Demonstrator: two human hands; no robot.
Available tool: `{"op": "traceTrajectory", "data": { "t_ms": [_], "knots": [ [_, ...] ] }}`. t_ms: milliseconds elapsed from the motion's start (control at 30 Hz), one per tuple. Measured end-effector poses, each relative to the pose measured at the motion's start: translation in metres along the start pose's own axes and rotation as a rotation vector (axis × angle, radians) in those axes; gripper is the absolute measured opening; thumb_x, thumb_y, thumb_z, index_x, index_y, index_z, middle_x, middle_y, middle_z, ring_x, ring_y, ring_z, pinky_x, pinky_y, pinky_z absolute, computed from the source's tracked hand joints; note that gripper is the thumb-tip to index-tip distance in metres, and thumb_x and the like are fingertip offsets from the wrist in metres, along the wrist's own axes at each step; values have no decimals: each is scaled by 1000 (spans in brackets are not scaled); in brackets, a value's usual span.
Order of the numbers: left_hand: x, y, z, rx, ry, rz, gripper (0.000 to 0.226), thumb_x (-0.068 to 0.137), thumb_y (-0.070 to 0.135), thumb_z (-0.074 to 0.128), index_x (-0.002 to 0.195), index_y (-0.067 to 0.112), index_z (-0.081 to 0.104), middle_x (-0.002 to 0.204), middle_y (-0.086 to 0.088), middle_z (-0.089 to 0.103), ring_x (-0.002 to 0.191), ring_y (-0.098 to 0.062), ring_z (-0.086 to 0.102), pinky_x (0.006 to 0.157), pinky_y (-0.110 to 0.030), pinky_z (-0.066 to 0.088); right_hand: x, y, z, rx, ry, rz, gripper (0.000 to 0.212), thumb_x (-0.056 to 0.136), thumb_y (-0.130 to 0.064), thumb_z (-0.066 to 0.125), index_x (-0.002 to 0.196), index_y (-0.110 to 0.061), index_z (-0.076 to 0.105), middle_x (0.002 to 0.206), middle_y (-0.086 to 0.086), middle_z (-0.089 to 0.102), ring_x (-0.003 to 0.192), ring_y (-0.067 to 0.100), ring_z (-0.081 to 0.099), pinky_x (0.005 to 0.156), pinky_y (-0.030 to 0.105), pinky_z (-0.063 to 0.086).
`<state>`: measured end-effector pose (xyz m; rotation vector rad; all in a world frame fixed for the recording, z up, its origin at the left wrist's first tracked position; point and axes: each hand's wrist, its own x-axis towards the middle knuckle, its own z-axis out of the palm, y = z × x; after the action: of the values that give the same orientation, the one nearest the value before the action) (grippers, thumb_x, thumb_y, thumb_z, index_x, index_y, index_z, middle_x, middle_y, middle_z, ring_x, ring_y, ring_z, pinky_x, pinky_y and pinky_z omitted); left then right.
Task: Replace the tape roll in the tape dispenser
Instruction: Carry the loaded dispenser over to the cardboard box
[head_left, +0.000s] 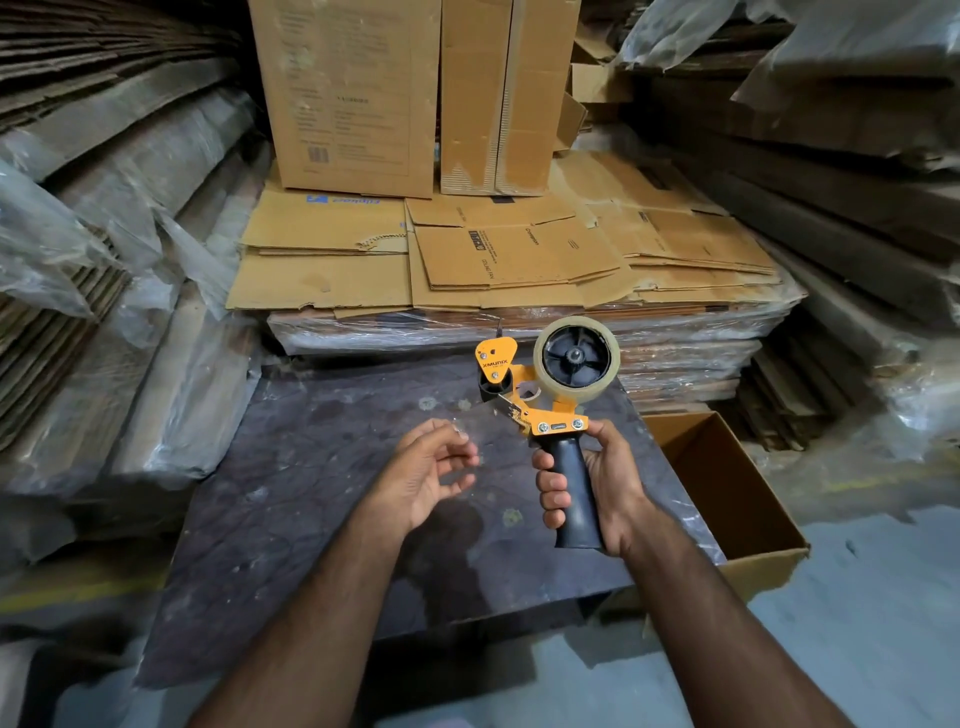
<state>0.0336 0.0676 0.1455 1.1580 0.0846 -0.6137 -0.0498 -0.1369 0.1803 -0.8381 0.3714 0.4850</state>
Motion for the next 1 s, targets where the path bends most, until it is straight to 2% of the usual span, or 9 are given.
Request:
{"op": "traceTrajectory", "data": {
  "t_ms": [167,300,567,667,733,833,900,967,1000],
  "knots": [
    [10,7,-13,-3,34,-46,16,87,6,70,90,20,62,72,-1,69,72,-17,64,77,-41,55,-11,3,-6,-66,86,-22,53,80,-59,41,72,-9,54,58,5,44,43,18,40,48,27,33],
    [29,8,-16,159,-9,-154,23,85,7,75,104,16,66,74,-2,70,71,-16,65,79,-42,55,-24,6,-20,-168,186,-23,60,81,-65,42,72,-8,58,59,7,45,43,20,40,46,28,32],
    [76,12,28,700,-213,-366,22,76,12,85,92,15,71,87,-4,71,71,-13,61,80,-42,55,-72,10,-63,-439,408,-95,64,92,-67,29,68,-13,54,60,5,40,48,18,35,46,30,28],
    [97,6,67,797,-192,-330,7,87,17,74,84,24,72,86,1,72,74,-14,62,80,-44,55,-89,9,-83,-477,448,-129,61,95,-62,31,72,-10,55,59,4,43,48,18,36,47,30,29],
    [109,-3,95,812,-183,-305,19,93,17,61,79,26,69,80,3,73,72,-14,65,80,-44,55,-100,8,-97,-496,479,-165,51,88,-55,42,77,-7,57,59,4,46,51,17,39,49,29,31],
    [123,-29,137,852,-181,-224,26,94,10,54,72,20,62,57,4,64,52,-10,54,62,-27,43,-112,11,-126,-605,598,-221,33,72,-38,55,82,-8,59,60,4,52,56,19,46,55,35,34],
    [134,-53,162,938,-173,-124,30,91,2,55,66,18,60,43,9,55,46,-10,43,52,-19,30,-116,20,-154,-866,725,-241,28,69,-38,59,85,-15,61,63,-1,56,61,17,50,58,34,38],
    [151,-83,182,1103,-202,-8,31,88,-3,57,65,16,65,48,8,61,45,-6,48,46,-17,33,-115,35,-182,-1012,821,-224,19,69,-41,61,80,-25,60,63,-5,59,61,14,54,56,31,41],
    [162,-102,189,1175,-212,31,30,86,-3,59,65,16,67,58,1,68,51,-7,54,51,-17,43,-113,42,-193,-1021,868,-199,17,69,-42,60,77,-27,59,64,-4,62,61,16,56,55,31,41]
  ]
}}
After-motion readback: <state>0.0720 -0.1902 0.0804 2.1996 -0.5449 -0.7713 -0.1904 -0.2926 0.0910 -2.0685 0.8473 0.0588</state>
